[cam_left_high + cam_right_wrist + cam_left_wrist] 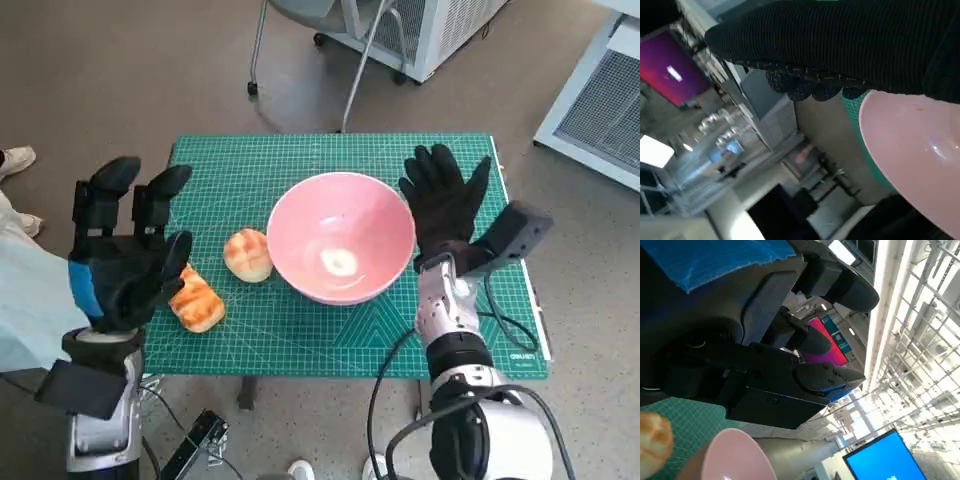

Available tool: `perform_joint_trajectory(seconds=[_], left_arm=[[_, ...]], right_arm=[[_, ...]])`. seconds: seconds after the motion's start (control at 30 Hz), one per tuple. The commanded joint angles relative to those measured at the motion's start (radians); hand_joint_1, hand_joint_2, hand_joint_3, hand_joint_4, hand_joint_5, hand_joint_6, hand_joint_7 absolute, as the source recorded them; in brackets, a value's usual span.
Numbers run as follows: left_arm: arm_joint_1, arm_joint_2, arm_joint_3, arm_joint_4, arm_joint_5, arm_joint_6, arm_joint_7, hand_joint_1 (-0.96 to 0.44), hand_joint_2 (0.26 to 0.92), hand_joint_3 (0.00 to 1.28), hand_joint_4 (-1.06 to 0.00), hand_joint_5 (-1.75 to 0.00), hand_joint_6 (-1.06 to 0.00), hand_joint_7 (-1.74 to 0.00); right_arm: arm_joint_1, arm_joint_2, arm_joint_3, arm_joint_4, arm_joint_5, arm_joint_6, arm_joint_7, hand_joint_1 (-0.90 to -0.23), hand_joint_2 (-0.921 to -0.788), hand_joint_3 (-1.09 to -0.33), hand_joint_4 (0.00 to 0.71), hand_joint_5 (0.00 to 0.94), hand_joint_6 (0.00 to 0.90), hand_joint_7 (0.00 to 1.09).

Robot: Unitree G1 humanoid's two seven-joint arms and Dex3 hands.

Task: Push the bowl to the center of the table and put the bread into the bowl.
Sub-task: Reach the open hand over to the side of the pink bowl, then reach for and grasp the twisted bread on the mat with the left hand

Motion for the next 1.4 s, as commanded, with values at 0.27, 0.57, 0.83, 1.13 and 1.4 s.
perform_joint_trajectory(seconds=[0.27,0.57,0.83,1.13,1.4], left_arm=[[0.072,0.255,0.089,-0.023,0.064,-0.031,-0.132,-0.06,0.890,0.21,-0.26,-0.63,-0.30,-0.67],[0.078,0.565,0.100,-0.040,0.044,0.070,-0.424,0.00,0.898,0.07,-0.33,-0.12,-0.34,-0.35],[0.020,0.726,0.031,-0.011,0.070,0.085,-0.595,0.10,0.870,0.03,-0.28,-0.01,-0.37,-0.15],[-0.079,0.785,-0.121,0.084,0.279,-0.059,-0.578,0.12,0.846,0.01,-0.29,0.00,-0.41,-0.08],[-0.190,0.783,-0.256,0.182,0.496,-0.177,-0.510,0.07,0.831,0.00,-0.31,-0.01,-0.44,-0.04]], right_arm=[[0.035,-0.073,0.186,-0.097,-0.166,-0.313,0.102,-0.531,-0.921,-0.791,0.350,0.040,0.095,0.68],[0.083,-0.077,0.225,-0.214,-0.076,-0.480,0.351,-0.569,-0.921,-0.773,0.364,0.041,0.092,0.70],[0.121,-0.080,0.251,-0.287,-0.062,-0.522,0.382,-0.585,-0.921,-0.767,0.368,0.038,0.087,0.72],[0.147,-0.092,0.287,-0.318,-0.095,-0.523,0.351,-0.579,-0.921,-0.770,0.368,0.035,0.078,0.74],[0.164,-0.092,0.303,-0.341,-0.091,-0.505,0.344,-0.578,-0.921,-0.775,0.368,0.033,0.072,0.75]])
